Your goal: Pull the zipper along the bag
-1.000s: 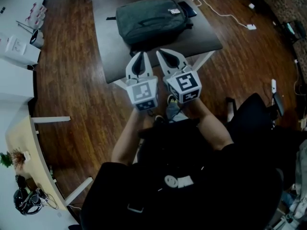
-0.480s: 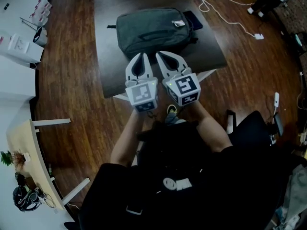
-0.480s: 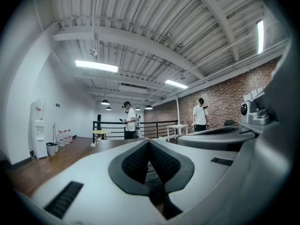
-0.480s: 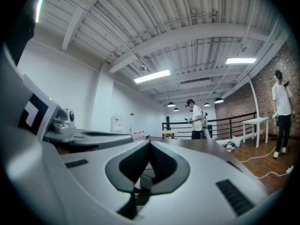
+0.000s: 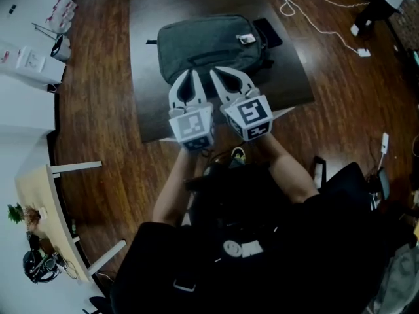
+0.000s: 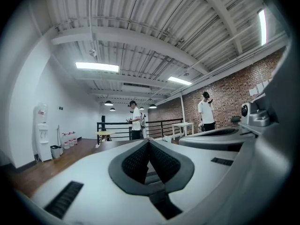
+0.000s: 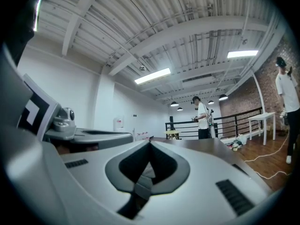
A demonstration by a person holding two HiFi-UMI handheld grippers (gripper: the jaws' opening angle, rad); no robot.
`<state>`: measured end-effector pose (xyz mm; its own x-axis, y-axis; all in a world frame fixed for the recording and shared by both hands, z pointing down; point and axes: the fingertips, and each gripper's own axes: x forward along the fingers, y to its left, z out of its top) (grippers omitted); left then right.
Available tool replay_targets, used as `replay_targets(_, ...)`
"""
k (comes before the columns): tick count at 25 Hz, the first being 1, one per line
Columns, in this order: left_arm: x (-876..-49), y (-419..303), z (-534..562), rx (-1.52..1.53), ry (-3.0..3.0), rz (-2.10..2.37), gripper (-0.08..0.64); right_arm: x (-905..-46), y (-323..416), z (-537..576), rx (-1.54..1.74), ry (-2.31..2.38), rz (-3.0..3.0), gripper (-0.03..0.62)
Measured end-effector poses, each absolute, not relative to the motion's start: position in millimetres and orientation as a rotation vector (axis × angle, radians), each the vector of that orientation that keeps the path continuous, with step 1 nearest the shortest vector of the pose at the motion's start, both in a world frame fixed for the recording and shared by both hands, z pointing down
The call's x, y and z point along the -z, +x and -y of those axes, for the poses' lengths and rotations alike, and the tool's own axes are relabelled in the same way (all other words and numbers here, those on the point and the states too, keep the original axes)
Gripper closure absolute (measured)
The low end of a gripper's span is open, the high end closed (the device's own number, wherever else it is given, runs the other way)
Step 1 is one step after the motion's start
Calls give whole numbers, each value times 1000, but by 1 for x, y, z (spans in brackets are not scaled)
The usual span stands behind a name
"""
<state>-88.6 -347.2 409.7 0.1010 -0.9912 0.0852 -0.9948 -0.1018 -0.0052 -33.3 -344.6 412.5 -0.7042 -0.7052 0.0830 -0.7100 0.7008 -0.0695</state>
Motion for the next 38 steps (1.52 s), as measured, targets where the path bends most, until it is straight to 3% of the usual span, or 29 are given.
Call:
replay_targets(14, -444, -144, 411, -137, 2229, 2062, 554, -471, -83, 403, -130, 1043, 2652, 565)
replay_targets(18, -460, -169, 442, -140, 2236, 2022, 554, -510, -114, 422, -50, 914, 2511, 459)
replay_targets(29, -479, -207, 509, -15, 2342, 1989, 554, -612, -144, 462, 86, 751, 2134, 459)
replay_targets(32, -497, -206, 521, -7, 2382, 1930, 554, -615, -144, 463, 41, 731, 2124, 472)
replay_targets(34, -514, -203, 531, -25, 2404, 1880, 554, -611, -143, 464, 22, 675, 2092, 543)
replay_targets(38, -552, -197, 539, -83, 2394, 1807, 554, -606, -138, 463, 69, 562, 2009, 543)
